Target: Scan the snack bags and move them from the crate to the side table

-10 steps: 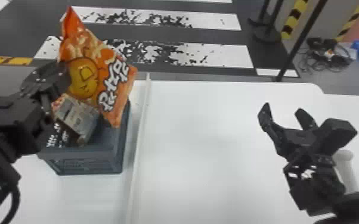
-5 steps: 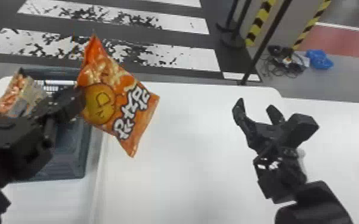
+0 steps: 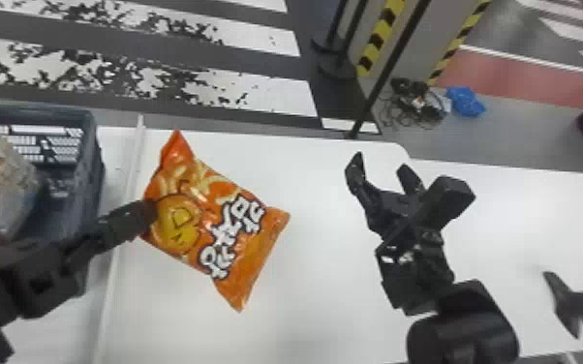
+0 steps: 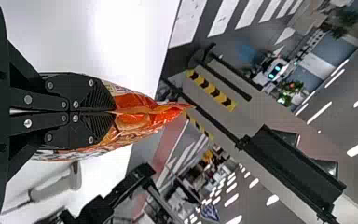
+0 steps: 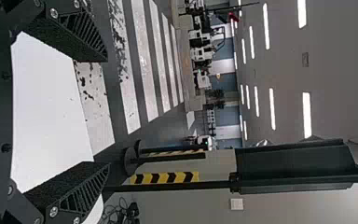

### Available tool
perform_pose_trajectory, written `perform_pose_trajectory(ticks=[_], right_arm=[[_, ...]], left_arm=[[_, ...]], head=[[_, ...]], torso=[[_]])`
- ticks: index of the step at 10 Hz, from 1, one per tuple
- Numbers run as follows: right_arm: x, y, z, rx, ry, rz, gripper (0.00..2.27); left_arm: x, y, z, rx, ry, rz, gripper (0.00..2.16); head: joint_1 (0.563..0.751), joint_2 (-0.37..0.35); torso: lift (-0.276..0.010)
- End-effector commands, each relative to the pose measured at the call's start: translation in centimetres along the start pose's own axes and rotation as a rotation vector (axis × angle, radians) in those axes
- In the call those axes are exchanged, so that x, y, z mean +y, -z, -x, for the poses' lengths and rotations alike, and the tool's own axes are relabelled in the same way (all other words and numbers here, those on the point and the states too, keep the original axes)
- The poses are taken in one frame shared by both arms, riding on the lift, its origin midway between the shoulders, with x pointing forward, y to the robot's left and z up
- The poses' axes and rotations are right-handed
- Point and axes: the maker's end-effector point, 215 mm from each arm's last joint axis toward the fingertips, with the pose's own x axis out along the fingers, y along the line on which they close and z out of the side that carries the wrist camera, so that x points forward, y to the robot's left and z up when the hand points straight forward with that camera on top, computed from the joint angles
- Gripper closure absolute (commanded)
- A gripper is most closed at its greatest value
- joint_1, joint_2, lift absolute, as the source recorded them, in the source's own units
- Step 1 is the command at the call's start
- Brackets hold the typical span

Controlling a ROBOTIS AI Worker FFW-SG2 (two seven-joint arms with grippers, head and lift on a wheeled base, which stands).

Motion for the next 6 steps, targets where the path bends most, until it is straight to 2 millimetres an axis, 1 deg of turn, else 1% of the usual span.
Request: perform_pose_trajectory(ticks=[1, 3, 4, 5, 6], right_arm=[[0.0, 0.0, 0.0, 0.000, 0.000, -0.001, 0.14], [0.2, 0.1, 0.0, 0.001, -0.002, -0.001, 0.14], [0.3, 0.1, 0.1, 0.002, -0.003, -0.001, 0.14], [0.3, 0.0, 0.1, -0.001, -0.003, -0.004, 0.14], [0.2, -0.1, 0.0, -0.004, -0.004, -0.003, 0.14]], left_arm=[[2.4, 1.5, -1.2, 0.012, 0.021, 0.086, 1.87], [3.7, 2.9, -3.0, 0.027, 0.070, 0.177, 1.87], [3.6, 3.6, -4.4, 0.040, 0.093, 0.206, 1.87], [3.1, 4.1, -5.6, 0.053, 0.109, 0.212, 1.87], [2.3, 5.2, -6.8, 0.081, 0.126, 0.215, 1.87]], head=[[0.695, -0.318], [0.695, -0.317], [0.695, -0.317], [0.695, -0.321], [0.695, -0.332]], torso=[[-0.087], [-0.087], [-0.087], [-0.087], [-0.087]])
